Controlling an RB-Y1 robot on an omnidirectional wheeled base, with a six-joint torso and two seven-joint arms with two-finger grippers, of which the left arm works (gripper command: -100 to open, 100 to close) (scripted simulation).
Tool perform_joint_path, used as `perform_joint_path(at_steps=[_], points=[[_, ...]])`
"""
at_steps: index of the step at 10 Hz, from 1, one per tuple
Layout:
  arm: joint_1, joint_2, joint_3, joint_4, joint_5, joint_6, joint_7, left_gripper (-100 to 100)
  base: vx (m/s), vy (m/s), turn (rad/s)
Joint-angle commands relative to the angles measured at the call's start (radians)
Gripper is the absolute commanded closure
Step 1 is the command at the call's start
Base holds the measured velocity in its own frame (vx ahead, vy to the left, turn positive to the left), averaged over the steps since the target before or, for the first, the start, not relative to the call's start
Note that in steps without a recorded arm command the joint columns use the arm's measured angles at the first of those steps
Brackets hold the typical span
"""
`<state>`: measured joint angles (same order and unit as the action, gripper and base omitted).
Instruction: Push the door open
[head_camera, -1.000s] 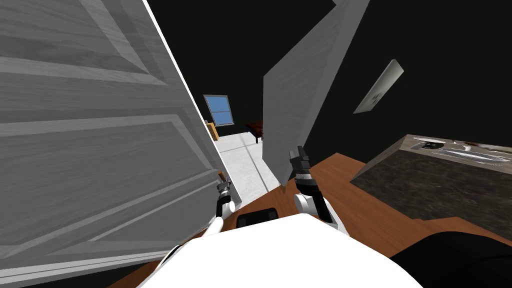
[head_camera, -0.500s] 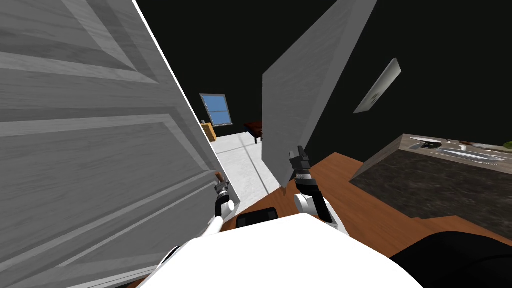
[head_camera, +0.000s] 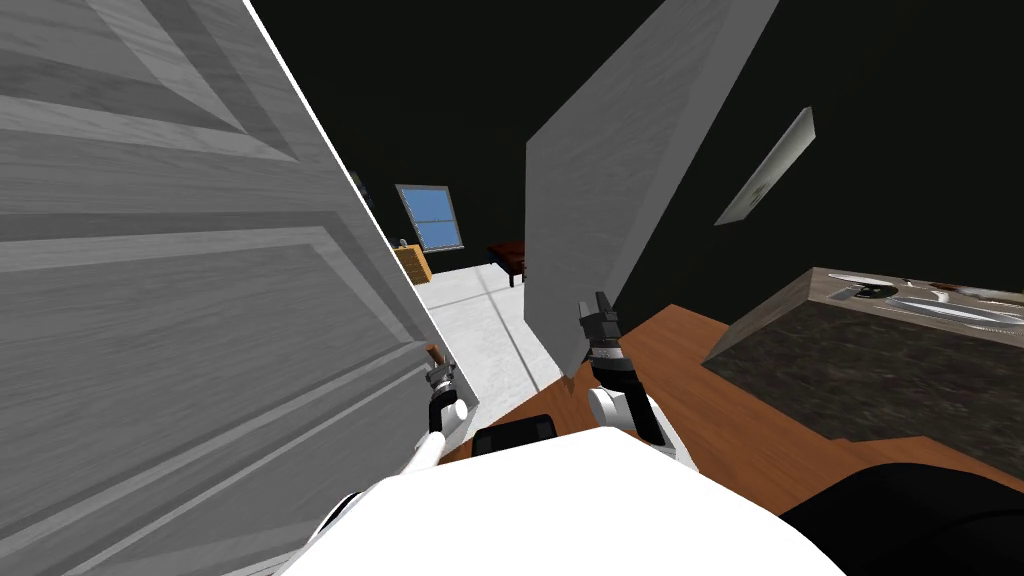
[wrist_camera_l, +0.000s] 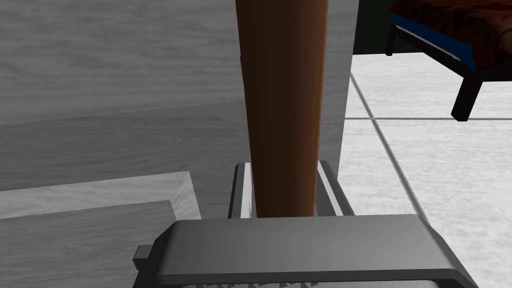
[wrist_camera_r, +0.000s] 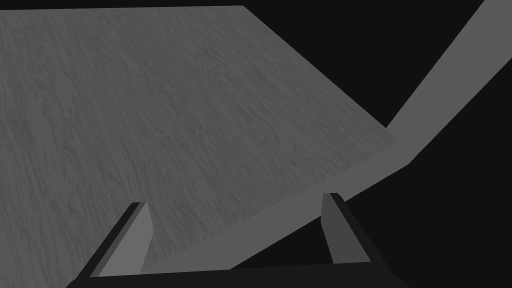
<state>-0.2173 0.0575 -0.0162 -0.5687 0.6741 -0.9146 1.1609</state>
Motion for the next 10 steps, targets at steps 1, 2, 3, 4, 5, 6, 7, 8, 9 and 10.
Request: perform_joint_path(at_steps=[1, 2, 3, 4, 5, 6, 7, 8, 9, 10], points=[[0.013, 0.009, 0.040, -0.022, 0.004, -0.008, -0.016, 100, 0.058, 0.019, -0.049], [0.013, 0.009, 0.040, -0.010, 0.004, -0.008, -0.016, 100, 0.064, 0.010, -0.035], [0.014, 0.007, 0.055, -0.023, 0.004, -0.011, -0.021, 100, 0.065, 0.013, 0.002], [0.014, 0.005, 0.071, -0.024, 0.004, -0.014, -0.027, 100, 0.088, 0.010, -0.034], [0.014, 0.005, 0.071, -0.024, 0.004, -0.014, -0.027, 100, 0.072, 0.015, 0.003], [0.014, 0.005, 0.071, -0.024, 0.004, -0.014, -0.027, 100, 0.038, 0.013, -0.005], [0.016, 0.000, 0.103, -0.027, 0.005, -0.020, -0.037, 100, 0.087, 0.014, -0.062], [0.016, 0.000, 0.103, -0.027, 0.005, -0.020, -0.037, 100, 0.082, 0.019, -0.006], [0.016, 0.000, 0.103, -0.027, 0.005, -0.020, -0.037, 100, 0.031, 0.015, 0.023], [0.016, 0.000, 0.103, -0.027, 0.005, -0.020, -0.037, 100, 0.011, 0.014, -0.008]])
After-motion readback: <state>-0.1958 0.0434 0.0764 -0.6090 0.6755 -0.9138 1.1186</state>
